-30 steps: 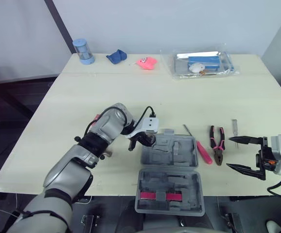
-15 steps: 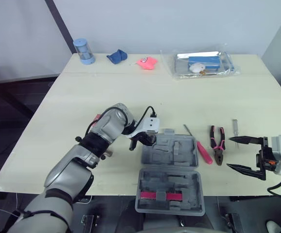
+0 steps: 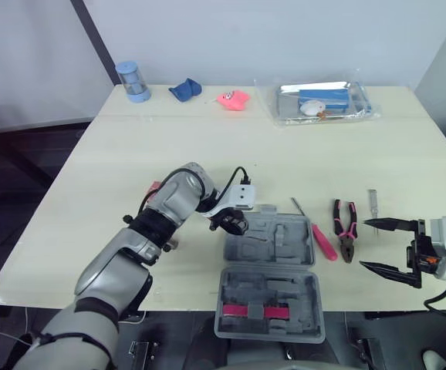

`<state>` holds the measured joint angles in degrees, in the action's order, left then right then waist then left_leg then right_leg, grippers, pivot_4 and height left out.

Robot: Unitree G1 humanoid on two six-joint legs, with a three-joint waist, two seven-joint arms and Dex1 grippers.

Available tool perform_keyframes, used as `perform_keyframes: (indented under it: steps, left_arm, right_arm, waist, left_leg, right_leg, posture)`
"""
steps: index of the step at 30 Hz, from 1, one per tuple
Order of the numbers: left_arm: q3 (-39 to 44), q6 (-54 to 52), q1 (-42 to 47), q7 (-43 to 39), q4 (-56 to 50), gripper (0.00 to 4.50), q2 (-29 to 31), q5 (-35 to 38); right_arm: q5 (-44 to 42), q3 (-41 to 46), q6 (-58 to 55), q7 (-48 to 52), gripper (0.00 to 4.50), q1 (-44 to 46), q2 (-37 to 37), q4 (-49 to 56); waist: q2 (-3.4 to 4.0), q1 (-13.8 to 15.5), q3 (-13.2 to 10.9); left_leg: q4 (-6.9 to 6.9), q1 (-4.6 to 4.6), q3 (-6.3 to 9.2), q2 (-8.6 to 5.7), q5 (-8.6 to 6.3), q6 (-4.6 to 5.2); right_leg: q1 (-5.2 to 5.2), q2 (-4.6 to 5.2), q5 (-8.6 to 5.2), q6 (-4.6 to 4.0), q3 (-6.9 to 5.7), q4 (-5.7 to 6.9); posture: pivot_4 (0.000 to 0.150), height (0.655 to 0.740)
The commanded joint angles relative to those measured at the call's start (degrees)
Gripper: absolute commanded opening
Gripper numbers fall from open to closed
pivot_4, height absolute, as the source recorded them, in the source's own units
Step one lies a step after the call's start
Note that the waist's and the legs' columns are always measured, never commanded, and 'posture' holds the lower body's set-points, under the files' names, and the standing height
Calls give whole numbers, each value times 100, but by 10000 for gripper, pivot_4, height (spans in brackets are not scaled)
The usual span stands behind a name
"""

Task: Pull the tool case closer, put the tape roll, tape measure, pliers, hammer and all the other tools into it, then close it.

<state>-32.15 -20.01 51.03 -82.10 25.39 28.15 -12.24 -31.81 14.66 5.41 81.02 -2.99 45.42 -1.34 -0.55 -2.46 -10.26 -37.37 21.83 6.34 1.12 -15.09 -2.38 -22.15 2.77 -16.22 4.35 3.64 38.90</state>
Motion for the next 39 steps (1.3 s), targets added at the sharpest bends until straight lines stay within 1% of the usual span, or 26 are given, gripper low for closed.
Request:
perform_keyframes:
  steps: [1,6,9,11,13,17,20,22,23,24,27,31,34,39]
  left_arm:
    - [84,26,136,-62,-154,20474,28,39]
    - [207,-70,237,-170,-501,20474,52,172]
    - [443,-227,233,-192,-737,20474,56,442]
    - [706,-259,144,-213,-830,20474,87,746]
    - [951,-160,9,-254,-847,20474,130,1048]
    - [1326,449,-426,-373,-643,20474,317,1488]
    - [1627,983,-707,-264,-279,20474,235,1765]
    - [1721,1229,-791,-228,-19,15293,199,1838]
    - [1750,1473,-820,-267,143,10012,185,1868]
    - [1846,1614,-826,-292,338,8467,102,1977]
    - [1998,2047,-757,-447,875,8467,-74,2145]
    - [2008,2555,-572,-679,1634,8467,-168,2095]
    - [1969,3153,-372,-634,2260,8467,-207,1910]
    - [2091,3558,-131,-626,2910,8467,-366,1922]
  right_arm:
    - [-73,211,116,9,45000,-24,6,43]
    - [-70,200,115,9,45000,-1,12,25]
    - [-69,203,119,7,45000,12,13,14]
    - [-72,210,124,-2,45000,-8,6,29]
    - [-70,212,134,-20,45000,-30,-11,49]
    - [-58,211,179,-104,45000,-94,-86,102]
    - [-43,189,222,-162,45000,-154,-137,148]
    - [-36,183,248,-200,45000,-169,-161,162]
    - [-31,188,259,-223,45000,-171,-174,169]
    - [-20,188,276,-252,45000,-170,-194,173]
    - [22,146,334,-320,45000,-183,-253,184]
    - [61,116,395,-420,45000,-232,-348,251]
    - [93,119,439,-515,45000,-336,-413,350]
    - [122,114,484,-658,45000,-477,-482,492]
  waist:
    - [0,0,0]
    - [0,4,0]
    - [0,2,0]
    - [0,-5,0]
    - [0,-10,0]
    - [1,-20,1]
    - [1,2,1]
    - [0,25,0]
    - [0,25,0]
    - [0,25,0]
    - [1,15,1]
    - [1,-4,1]
    - [1,0,1]
    - [0,3,1]
  left_leg:
    - [0,0,0,0,0,0]
    - [0,1,0,0,0,0]
    - [0,1,0,0,0,0]
    - [0,0,0,0,0,0]
    - [0,-1,0,0,0,0]
    - [1,-4,0,1,0,0]
    - [-2,-2,0,1,0,-1]
    - [-5,0,0,0,0,-1]
    - [-6,1,1,-1,0,0]
    - [-6,1,1,-1,0,0]
    - [-5,0,1,-2,0,-1]
    - [-5,-1,1,-2,0,0]
    - [-5,-1,3,-2,0,0]
    - [-5,0,3,-4,0,0]
  right_leg:
    - [0,0,0,0,0,0]
    - [0,0,0,0,0,0]
    - [0,0,0,0,0,0]
    - [0,0,0,0,0,0]
    - [0,0,0,0,0,1]
    - [0,0,0,0,1,2]
    - [0,1,0,0,1,1]
    - [0,1,1,1,0,0]
    - [1,2,1,1,-1,0]
    - [1,2,1,1,-1,0]
    - [1,2,1,1,-2,0]
    - [2,1,1,1,-2,1]
    - [2,1,1,1,-3,2]
    - [2,2,1,1,-3,0]
  posture:
    - [1500,7400]
    - [1500,7400]
    - [1500,7400]
    - [1500,7400]
    - [1500,7400]
    - [1500,7400]
    - [1500,7400]
    - [1500,7400]
    - [1500,7400]
    - [1500,7400]
    - [1500,7400]
    - [1500,7400]
    - [1500,7400]
    - [1500,7400]
